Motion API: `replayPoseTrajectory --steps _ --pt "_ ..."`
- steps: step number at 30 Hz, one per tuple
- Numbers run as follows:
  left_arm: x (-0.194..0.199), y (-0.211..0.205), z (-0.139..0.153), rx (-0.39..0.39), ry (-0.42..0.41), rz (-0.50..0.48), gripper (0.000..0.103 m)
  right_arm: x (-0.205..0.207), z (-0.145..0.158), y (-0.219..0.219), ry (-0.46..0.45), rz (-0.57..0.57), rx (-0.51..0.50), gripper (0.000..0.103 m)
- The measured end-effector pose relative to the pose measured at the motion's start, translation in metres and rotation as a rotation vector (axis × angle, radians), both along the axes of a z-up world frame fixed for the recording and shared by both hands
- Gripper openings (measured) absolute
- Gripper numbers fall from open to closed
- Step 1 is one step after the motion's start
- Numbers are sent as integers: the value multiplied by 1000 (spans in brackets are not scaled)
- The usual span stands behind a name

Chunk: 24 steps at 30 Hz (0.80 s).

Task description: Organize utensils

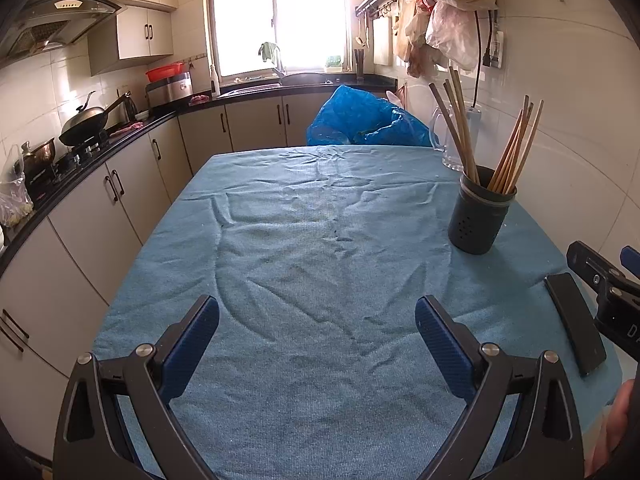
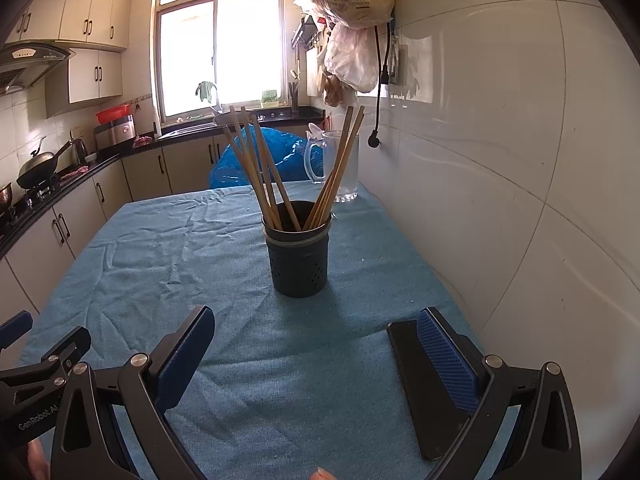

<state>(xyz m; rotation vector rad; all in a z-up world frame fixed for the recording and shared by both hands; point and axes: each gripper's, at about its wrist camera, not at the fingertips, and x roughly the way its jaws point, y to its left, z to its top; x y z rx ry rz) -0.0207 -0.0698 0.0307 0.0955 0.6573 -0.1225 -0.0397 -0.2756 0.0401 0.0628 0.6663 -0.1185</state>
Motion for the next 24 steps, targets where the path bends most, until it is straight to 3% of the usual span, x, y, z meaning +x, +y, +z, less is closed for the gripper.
replayPoseTrajectory --steps 24 --pt "4 1 -5 -2 12 -7 98 5 -4 1 21 -2 1 103"
